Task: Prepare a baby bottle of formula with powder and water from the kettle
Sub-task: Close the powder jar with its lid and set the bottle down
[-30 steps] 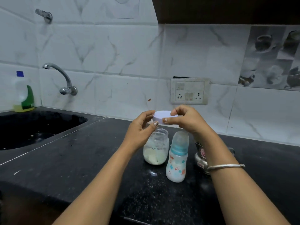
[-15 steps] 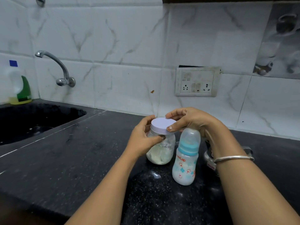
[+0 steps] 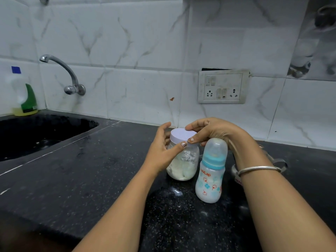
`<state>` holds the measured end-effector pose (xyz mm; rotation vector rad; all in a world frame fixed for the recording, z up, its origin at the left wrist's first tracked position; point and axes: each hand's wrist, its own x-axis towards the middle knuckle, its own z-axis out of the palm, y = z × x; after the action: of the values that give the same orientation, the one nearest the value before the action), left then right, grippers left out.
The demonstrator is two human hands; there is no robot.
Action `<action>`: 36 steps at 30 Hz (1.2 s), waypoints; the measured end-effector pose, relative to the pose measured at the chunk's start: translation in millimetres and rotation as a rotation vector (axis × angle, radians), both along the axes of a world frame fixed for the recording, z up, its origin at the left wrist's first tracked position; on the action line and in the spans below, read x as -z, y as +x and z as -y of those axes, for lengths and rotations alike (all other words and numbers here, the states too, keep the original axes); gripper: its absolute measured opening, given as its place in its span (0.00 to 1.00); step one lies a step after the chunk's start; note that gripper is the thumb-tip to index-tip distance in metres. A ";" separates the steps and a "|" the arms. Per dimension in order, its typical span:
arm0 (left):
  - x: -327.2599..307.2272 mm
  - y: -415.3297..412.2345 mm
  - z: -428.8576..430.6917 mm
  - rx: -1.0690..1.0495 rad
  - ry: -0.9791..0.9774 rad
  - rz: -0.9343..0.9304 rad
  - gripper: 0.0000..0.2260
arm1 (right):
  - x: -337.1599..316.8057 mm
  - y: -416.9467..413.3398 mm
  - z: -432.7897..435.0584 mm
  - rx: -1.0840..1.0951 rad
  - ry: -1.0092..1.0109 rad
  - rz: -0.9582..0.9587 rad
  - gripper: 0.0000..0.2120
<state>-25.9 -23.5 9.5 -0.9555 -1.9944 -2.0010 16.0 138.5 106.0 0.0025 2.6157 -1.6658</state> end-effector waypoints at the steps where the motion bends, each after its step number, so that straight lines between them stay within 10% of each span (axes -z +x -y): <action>1: 0.6 -0.3 -0.1 0.000 -0.006 -0.002 0.30 | 1.5 -0.1 -0.6 -0.009 -0.034 0.014 0.19; 36: 15.5 0.8 -9.0 0.069 0.064 0.158 0.34 | 61.7 -16.3 -24.3 -0.228 -0.212 -0.092 0.29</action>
<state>-25.1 -14.5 -6.1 -0.8896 -1.9856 -2.2274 -0.3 162.8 44.4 -0.3729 2.3762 -1.8864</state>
